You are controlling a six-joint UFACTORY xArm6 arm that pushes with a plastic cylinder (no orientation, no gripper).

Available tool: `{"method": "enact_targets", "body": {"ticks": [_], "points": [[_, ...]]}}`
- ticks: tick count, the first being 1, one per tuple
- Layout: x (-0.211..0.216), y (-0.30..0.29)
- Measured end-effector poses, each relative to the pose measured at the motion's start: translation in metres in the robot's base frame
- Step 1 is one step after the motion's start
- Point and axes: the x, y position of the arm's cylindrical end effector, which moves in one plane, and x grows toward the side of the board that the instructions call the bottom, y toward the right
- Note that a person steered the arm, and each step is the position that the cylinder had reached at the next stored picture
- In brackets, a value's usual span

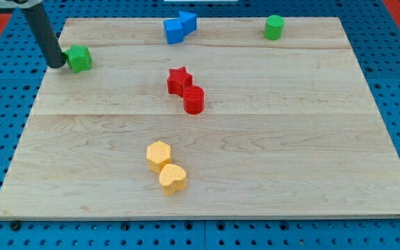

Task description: Push the green star closer to the green circle

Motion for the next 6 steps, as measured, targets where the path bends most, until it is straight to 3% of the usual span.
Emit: {"method": "enact_targets", "body": {"ticks": [1,2,4,5,6], "points": [[-0.02,0.016],[0.004,0.092],[0.026,0.115],[0.004,0.168],[-0.002,0.259]]}}
